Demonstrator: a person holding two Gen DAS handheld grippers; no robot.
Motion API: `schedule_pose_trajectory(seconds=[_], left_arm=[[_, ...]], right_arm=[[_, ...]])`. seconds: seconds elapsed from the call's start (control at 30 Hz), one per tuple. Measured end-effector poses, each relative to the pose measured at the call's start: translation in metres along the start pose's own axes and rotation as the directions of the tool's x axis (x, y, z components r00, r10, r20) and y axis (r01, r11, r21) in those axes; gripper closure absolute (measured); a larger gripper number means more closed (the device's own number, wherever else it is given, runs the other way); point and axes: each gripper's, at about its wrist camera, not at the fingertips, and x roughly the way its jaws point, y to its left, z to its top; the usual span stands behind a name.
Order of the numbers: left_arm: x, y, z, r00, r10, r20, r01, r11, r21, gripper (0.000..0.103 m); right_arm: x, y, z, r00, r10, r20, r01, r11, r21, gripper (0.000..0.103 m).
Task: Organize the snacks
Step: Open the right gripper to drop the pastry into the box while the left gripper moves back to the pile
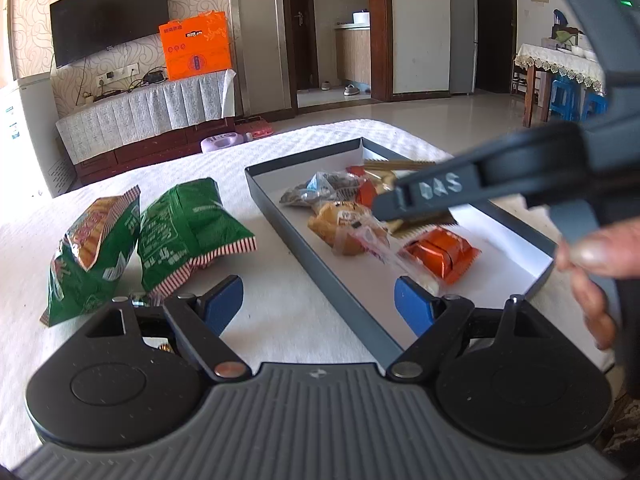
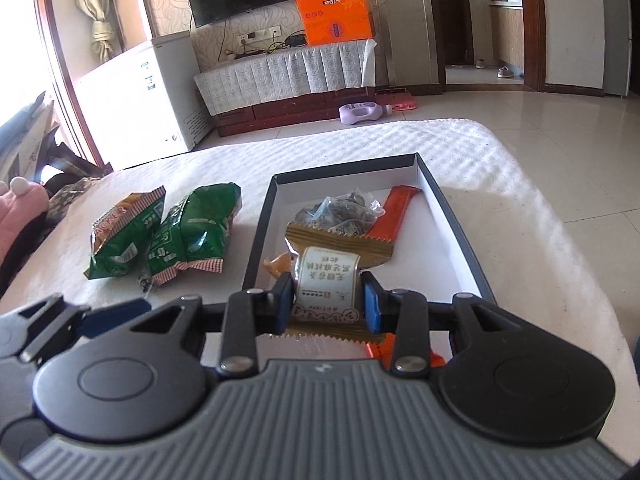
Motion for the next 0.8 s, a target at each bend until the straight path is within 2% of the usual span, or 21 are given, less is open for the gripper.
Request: schedule_pose_trajectory(seconds=[0.47, 0.7, 0.8], left_arm=[[-0.009, -0.005, -0.01, 1.0, -0.013, -0.013, 0.013, 1.0, 0.016, 0.017], [-0.009, -0.005, -0.011, 1.0, -0.016, -0.018, 0.016, 1.0, 0.013, 0.017], [-0.011, -0.005, -0.011, 1.0, -0.019, -0.01, 0.019, 1.0, 0.015, 0.017]], right_arm=[[0.039, -0.002, 0.006, 0.998, -0.032, -0.06, 0.032, 0.999, 0.002, 0.064], [0.039, -0.002, 0.005, 0.997, -0.043, -0.061, 0.043, 0.999, 0.002, 0.061], [0.035, -0.002, 0.005, 0.997, -0.048, -0.053, 0.048, 0.999, 0.0, 0.056]])
